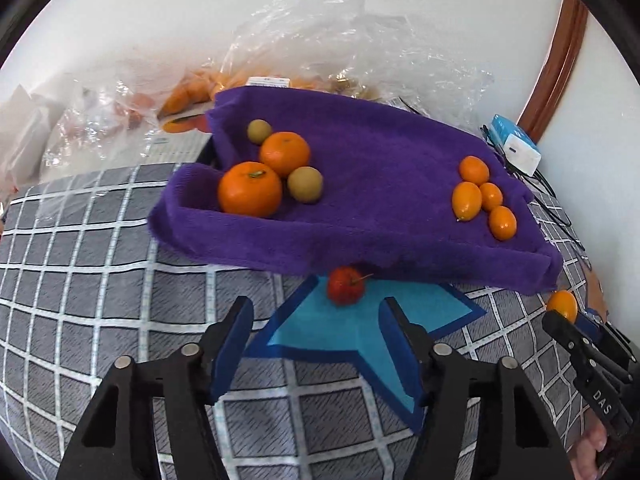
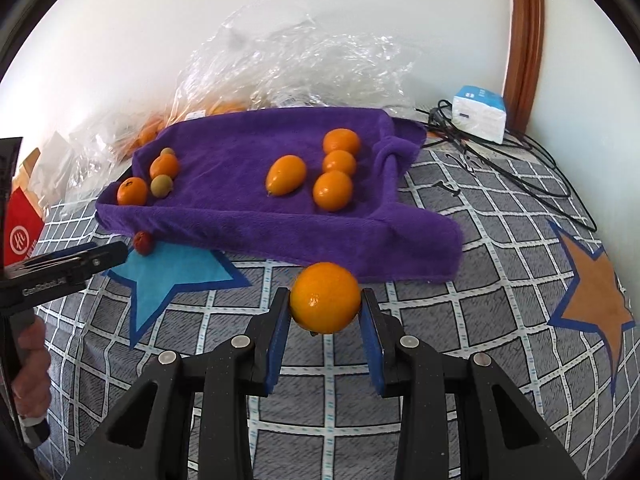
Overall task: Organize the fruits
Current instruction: 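Grasp an orange with the right tool while the left tool grasps the small red fruit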
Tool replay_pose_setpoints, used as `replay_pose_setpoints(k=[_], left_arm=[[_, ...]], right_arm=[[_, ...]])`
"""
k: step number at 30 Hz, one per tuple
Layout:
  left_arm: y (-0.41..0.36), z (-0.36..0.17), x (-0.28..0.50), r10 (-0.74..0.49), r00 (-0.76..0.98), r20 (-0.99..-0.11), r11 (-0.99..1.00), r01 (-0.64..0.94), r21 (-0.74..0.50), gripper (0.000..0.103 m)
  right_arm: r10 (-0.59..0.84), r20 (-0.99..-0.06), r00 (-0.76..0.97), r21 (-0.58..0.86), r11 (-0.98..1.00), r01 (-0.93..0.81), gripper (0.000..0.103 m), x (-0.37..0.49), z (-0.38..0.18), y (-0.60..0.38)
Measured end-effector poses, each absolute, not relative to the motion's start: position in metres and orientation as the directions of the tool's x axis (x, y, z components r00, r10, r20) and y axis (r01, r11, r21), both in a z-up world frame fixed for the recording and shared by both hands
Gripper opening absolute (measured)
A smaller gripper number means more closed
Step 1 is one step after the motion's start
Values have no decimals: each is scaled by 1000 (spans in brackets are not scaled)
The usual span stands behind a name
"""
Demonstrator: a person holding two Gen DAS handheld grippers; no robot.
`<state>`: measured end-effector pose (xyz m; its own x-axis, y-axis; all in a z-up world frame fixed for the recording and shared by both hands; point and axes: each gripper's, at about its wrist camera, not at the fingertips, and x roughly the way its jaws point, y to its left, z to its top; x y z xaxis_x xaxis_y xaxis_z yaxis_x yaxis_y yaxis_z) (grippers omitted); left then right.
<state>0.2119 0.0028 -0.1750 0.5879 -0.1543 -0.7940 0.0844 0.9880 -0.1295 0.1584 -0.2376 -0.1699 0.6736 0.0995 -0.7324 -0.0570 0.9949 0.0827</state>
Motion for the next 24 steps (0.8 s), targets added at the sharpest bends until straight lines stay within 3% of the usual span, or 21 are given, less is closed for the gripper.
replay_pose_setpoints(k=[7, 10, 24], left_arm=[[-7, -185, 230, -164, 570, -805, 986, 77, -146, 44], [-7, -185, 234, -168, 565, -808, 986, 87, -145, 22], [37, -148, 221, -179, 597, -782, 981, 54, -184, 22]], right_arm=[[103, -742, 662, 102, 994, -41, 34, 163, -173, -245], [111, -738, 666, 111, 993, -43, 34, 165, -170, -245], [135, -703, 698, 111, 991, -80, 34, 176, -144, -227]])
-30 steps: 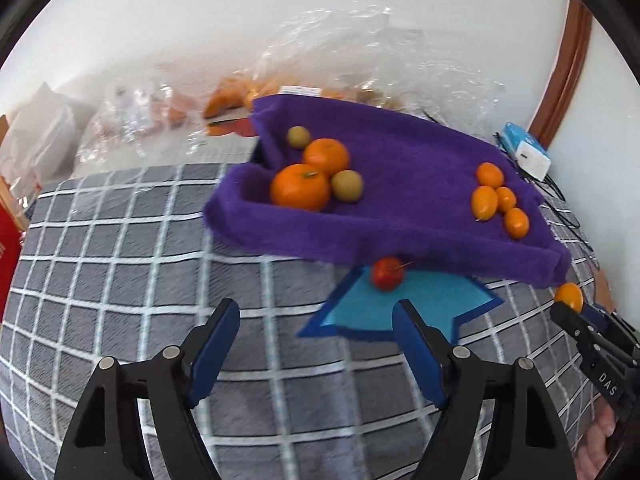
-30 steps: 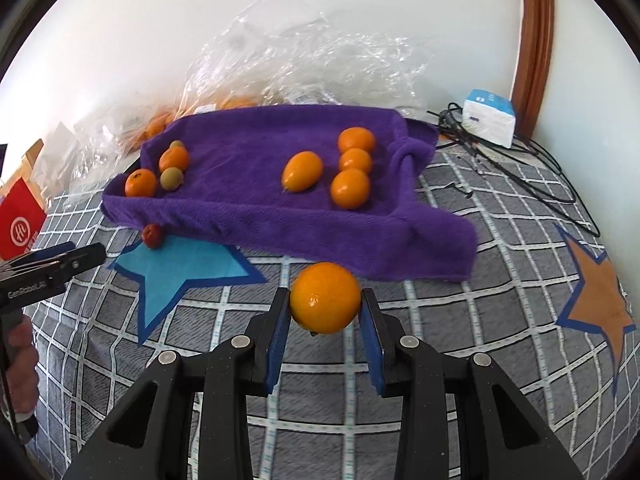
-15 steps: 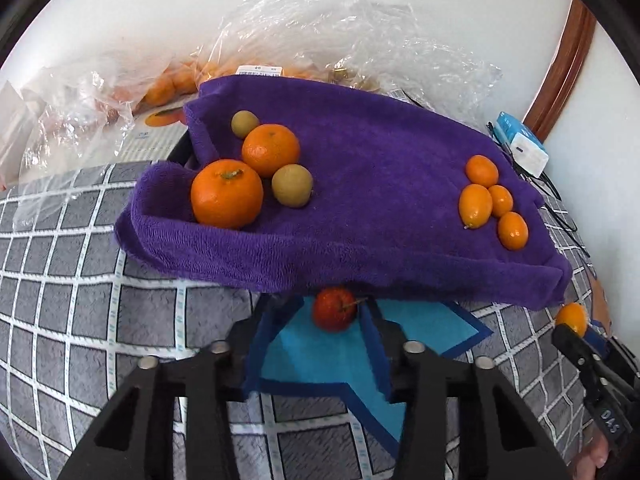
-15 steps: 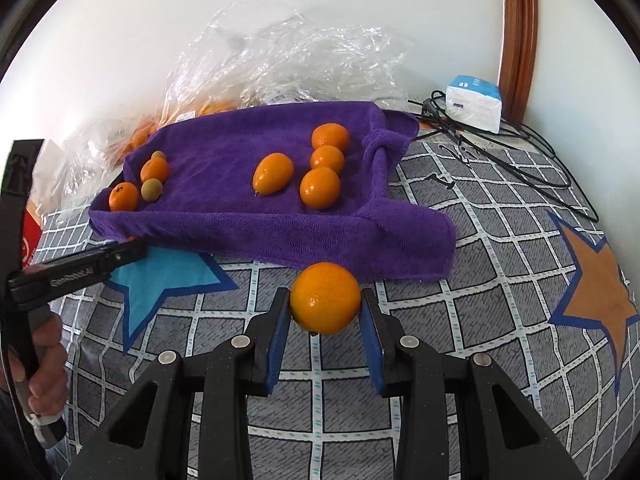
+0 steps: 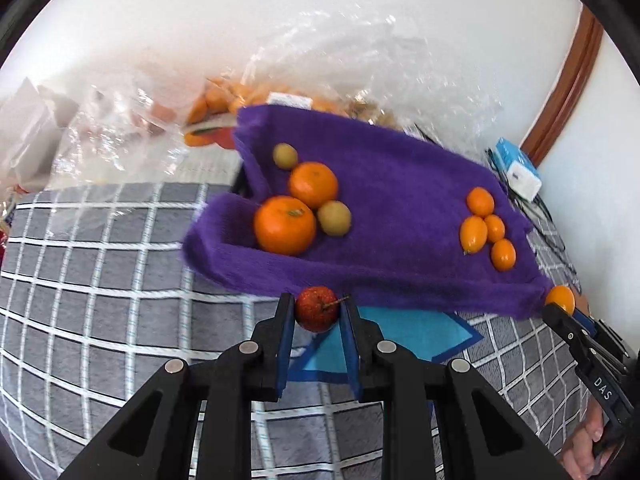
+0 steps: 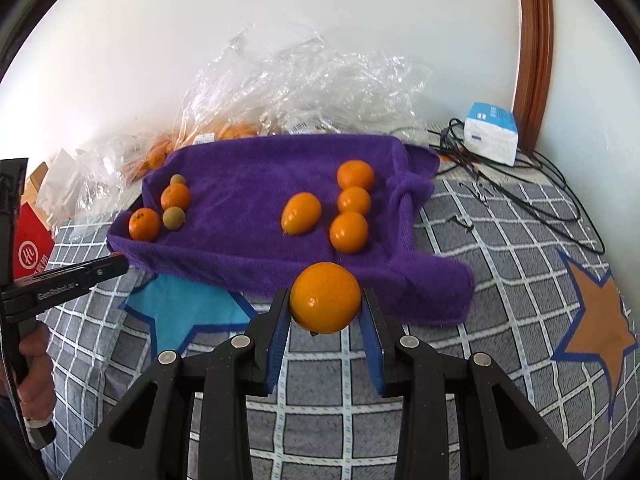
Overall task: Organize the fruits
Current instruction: 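Grasp an orange with the right tool while the left tool grasps the small red fruit, then lower both fruits onto the purple towel and open both tools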
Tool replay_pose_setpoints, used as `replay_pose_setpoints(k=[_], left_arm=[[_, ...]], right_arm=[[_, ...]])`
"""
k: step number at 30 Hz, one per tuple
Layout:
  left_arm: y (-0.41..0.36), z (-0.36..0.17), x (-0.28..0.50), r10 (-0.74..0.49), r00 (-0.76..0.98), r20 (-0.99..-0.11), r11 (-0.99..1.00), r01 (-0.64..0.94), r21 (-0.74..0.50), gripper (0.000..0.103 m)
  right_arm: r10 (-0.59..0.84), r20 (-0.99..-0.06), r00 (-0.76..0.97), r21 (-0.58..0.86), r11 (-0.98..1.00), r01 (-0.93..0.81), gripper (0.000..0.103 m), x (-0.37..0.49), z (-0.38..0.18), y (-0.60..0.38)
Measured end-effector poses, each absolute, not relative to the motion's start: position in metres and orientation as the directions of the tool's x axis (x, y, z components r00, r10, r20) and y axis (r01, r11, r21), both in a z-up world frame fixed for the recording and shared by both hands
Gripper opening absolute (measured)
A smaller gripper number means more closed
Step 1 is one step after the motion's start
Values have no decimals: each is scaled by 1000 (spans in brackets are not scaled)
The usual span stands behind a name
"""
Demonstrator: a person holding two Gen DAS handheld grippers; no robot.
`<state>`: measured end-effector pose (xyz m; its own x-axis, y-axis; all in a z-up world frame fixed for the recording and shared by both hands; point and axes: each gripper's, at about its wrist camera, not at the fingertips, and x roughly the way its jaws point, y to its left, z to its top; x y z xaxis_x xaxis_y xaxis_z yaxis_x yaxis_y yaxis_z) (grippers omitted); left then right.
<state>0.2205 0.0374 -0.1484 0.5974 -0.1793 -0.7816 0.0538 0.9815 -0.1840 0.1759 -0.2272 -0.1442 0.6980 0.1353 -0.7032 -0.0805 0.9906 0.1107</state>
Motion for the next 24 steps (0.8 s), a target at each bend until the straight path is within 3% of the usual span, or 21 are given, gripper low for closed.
replay_pose_setpoints(k=[13, 24], left_arm=[[72, -123, 233, -184, 634, -751, 972, 5, -234, 22], [61, -131, 253, -231, 616, -753, 964, 43, -261, 22]], right_arm=[[150, -676, 722, 122, 988, -91, 34, 213, -122, -215], [184, -728, 661, 150, 983, -109, 34, 250, -151, -204]])
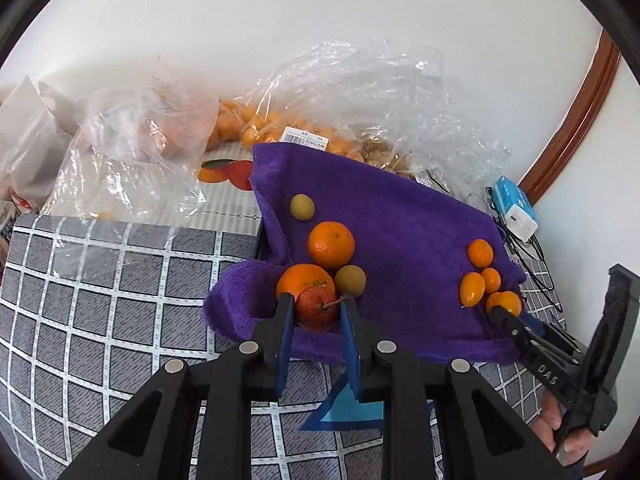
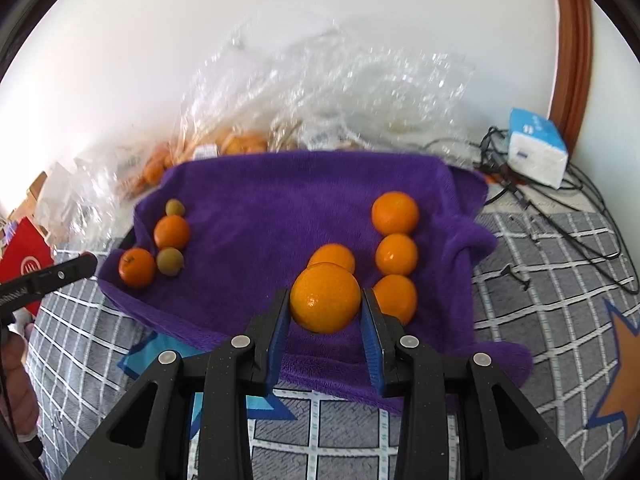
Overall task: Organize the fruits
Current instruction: 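Lower both fruits onto the purple towel and open both tools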
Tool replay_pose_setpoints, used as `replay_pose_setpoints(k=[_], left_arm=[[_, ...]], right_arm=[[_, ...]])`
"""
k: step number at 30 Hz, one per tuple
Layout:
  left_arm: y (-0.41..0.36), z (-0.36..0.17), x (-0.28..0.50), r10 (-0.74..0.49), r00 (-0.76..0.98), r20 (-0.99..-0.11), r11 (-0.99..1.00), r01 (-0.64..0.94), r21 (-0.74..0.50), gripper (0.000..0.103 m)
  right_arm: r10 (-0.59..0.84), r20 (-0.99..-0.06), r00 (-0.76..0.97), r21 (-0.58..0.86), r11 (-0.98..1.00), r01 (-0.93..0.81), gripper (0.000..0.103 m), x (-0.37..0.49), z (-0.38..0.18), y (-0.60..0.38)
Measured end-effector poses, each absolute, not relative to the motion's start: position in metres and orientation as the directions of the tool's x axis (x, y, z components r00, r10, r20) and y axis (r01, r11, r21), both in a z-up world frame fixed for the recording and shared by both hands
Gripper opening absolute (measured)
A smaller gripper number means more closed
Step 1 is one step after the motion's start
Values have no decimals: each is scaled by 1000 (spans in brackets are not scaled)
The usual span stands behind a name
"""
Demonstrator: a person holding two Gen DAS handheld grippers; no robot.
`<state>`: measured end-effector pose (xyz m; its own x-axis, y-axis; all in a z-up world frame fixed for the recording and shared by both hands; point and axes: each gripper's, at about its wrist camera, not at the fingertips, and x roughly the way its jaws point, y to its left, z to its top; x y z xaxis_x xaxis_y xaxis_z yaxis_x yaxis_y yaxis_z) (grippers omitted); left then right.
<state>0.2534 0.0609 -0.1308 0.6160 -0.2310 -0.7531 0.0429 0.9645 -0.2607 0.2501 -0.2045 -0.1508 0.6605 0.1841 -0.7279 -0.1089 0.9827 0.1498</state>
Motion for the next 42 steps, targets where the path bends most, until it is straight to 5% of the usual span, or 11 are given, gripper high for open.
replay_pose_setpoints(k=[16, 35, 42], left_arm=[[14, -156, 283, -307, 552, -775, 948, 106, -300, 22], [-4, -173, 295, -210, 523, -826, 977, 86, -194, 22], [1, -155, 279, -189, 561, -806, 981, 82, -174, 48]], right_arm=[[198, -777, 598, 158, 980, -119, 36, 260, -171, -204], [140, -761, 634, 121, 990, -74, 37, 246, -156, -219], [92, -796, 598, 96, 995, -25, 38, 240, -152, -225]])
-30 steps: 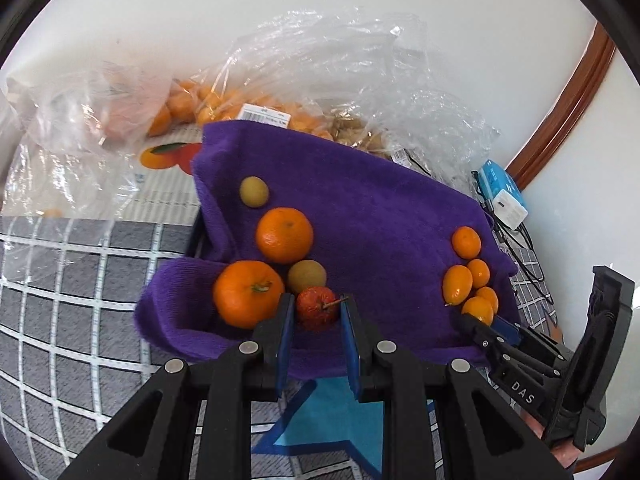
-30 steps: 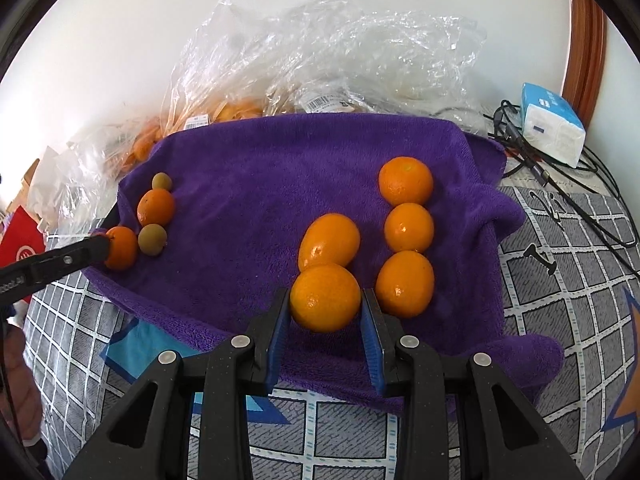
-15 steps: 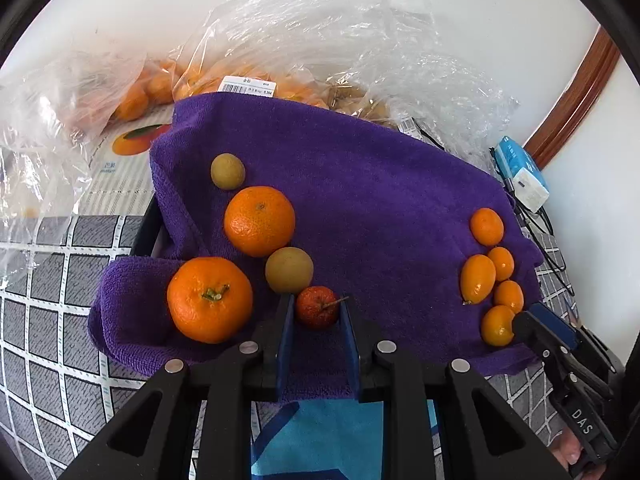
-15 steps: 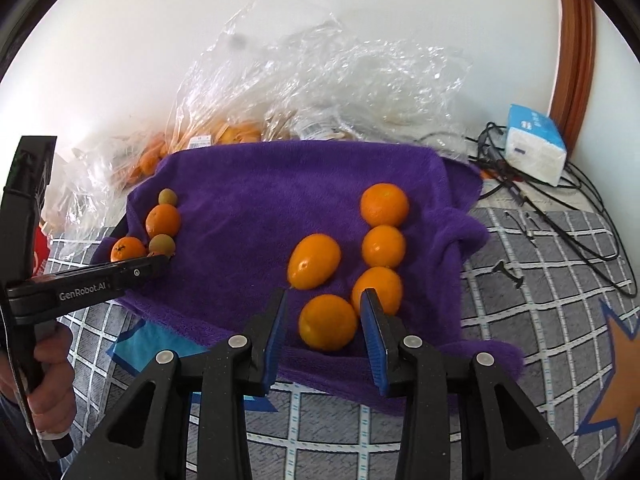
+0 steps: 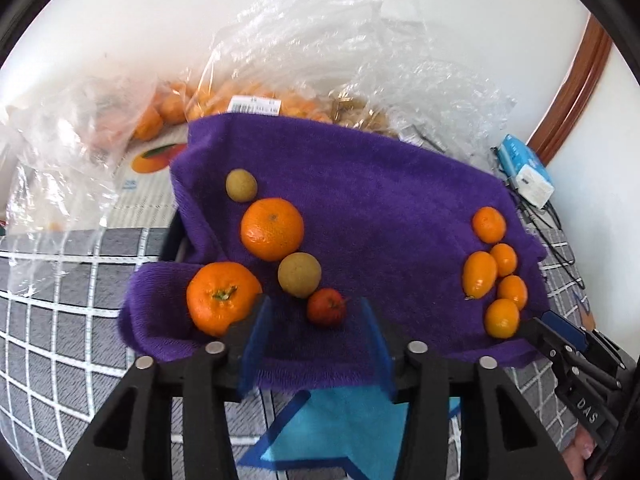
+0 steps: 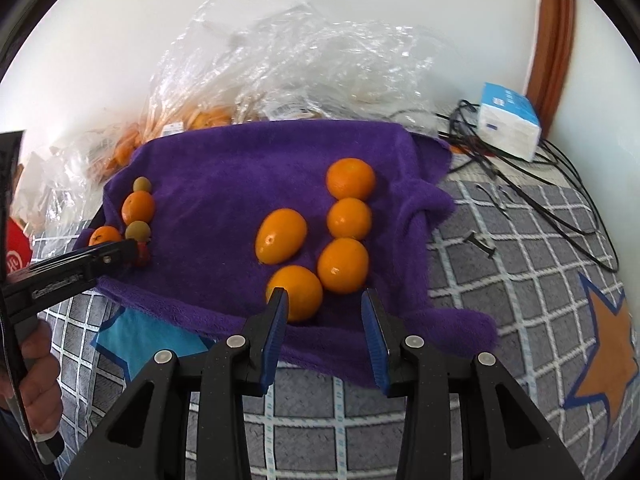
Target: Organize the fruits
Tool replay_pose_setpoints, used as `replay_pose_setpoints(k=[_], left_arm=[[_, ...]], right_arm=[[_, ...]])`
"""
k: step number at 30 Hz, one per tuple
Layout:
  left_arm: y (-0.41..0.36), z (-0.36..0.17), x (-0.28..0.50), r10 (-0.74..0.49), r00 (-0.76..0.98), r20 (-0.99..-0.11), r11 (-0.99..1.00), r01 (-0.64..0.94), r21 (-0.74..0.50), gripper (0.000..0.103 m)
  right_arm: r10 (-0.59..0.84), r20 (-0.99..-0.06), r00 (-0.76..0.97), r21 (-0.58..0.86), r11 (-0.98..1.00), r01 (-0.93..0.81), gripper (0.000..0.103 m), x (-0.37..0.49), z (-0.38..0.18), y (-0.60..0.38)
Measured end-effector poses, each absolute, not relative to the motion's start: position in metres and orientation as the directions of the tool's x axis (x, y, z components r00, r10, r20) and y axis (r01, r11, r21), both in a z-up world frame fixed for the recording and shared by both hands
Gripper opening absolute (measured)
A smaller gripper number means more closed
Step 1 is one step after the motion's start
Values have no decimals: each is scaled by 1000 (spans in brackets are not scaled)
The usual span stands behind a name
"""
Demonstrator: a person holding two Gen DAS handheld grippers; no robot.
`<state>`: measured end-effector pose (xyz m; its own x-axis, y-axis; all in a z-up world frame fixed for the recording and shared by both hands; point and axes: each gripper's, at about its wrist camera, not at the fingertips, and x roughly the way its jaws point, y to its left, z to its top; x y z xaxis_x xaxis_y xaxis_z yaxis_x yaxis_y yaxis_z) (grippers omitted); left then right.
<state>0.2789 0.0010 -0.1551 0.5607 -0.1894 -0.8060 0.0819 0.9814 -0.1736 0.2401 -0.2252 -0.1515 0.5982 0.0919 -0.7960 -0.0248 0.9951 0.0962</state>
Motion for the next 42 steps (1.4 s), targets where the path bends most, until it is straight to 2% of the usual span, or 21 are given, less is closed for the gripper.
replay_pose_setpoints(k=[3, 15, 17, 18, 19, 28, 31, 42], left_arm=[[6, -142, 264, -174, 585, -792, 984, 68, -166, 57], [29, -87, 180, -163, 680, -715, 984, 63, -165, 70], [29, -81, 166, -156, 691, -706, 986, 64, -155, 74], [29, -78, 158, -149, 698, -700, 987, 65, -145, 76], [27, -75, 150, -144, 704, -695, 988, 67, -137, 77], [29, -62, 96, -121, 751, -650, 992, 64, -111, 90], [31, -60, 82, -126, 760, -638, 990, 54, -131, 96], [27, -54, 44, -77, 804, -590, 995, 26, -95, 97]], right_arm=[[83, -794, 602, 97, 995, -9, 44, 232, -141, -231], [33, -739, 673, 58, 998, 15, 58, 167, -83, -233], [28, -731, 682, 52, 999, 14, 68, 153, -76, -231], [31, -727, 686, 54, 998, 12, 78, 145, -73, -230], [35, -719, 694, 57, 998, 8, 83, 139, -71, -230], [28, -653, 756, 50, 999, 6, 101, 80, -60, -227], [20, -640, 769, 51, 999, 17, 102, 64, -60, -228], [3, -621, 784, 54, 998, 39, 103, 32, -55, -244]])
